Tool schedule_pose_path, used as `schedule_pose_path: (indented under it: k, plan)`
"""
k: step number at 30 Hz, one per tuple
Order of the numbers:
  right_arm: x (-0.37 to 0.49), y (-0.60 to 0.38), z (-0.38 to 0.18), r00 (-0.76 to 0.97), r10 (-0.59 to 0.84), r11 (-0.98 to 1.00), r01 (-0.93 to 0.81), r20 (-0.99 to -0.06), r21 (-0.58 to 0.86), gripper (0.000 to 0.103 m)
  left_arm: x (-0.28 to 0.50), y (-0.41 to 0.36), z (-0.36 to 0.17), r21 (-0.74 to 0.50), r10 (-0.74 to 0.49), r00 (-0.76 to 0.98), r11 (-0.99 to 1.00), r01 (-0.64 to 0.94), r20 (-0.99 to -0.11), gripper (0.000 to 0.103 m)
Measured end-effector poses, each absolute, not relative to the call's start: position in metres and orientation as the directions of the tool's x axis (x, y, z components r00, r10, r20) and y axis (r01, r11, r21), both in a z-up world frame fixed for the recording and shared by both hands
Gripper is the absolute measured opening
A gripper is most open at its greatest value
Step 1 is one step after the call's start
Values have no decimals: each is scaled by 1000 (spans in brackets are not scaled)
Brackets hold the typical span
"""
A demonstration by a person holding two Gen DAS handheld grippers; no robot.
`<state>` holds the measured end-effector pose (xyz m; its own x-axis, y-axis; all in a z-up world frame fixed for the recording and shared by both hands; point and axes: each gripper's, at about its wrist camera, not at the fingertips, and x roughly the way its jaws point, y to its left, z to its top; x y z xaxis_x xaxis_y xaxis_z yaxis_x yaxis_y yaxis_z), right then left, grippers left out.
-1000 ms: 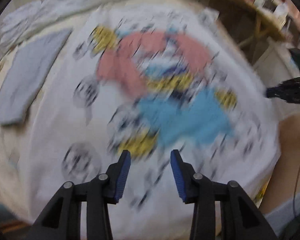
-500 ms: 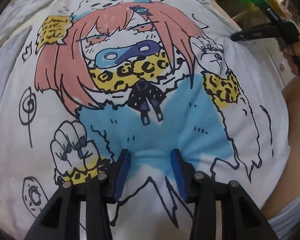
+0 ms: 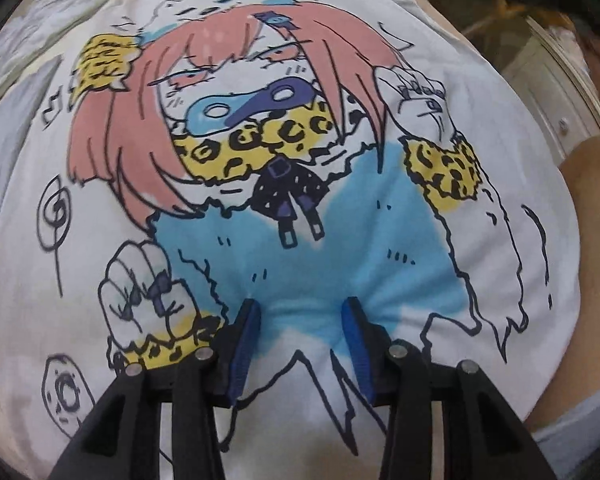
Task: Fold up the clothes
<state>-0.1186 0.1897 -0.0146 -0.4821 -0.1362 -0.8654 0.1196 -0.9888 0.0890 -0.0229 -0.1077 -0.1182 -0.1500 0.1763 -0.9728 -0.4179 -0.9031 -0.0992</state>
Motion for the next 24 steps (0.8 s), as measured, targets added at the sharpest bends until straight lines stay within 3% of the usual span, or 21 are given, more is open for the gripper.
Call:
schedule_pose_path:
  k: [4, 9, 11, 14, 15, 21, 23, 24]
  plan:
    - [-164, 193, -18, -504, -108, -990, 137, -857, 44, 11, -27, -116, -118, -139, 218, -134, -886, -442, -967, 43]
    - [-239, 199, -69, -458, -133, -990, 103, -879, 96, 11, -31, -120, -118, -144, 223, -132, -884, -444, -966, 43]
    - [-265, 199, -88, -441, -95, -993, 111, -893, 50, 11, -35, -120, -118, -145, 219, -116, -882, -449, -969, 43]
    - [-294, 225, -105, -447, 95, -991, 46, -890, -128, 7, -40, -122, -118, -149, 218, -102, -876, -458, -971, 43]
    - [-301, 246, -108, -441, 110, -991, 15, -891, -130, 0, -41, -123, -118, -151, 219, -99, -875, -459, -971, 43]
    - [-285, 274, -105, -476, 191, -967, 58, -859, -247, 0, -50, -128, -117, -168, 236, -96, -876, -453, -967, 44]
    - [-275, 279, -97, -503, 145, -981, 36, -852, -188, 0, -51, -130, -117, -167, 236, -100, -874, -456, -967, 44]
    - [-272, 284, -93, -507, 74, -995, 24, -859, -99, 8, -52, -131, -116, -166, 236, -101, -873, -458, -966, 44]
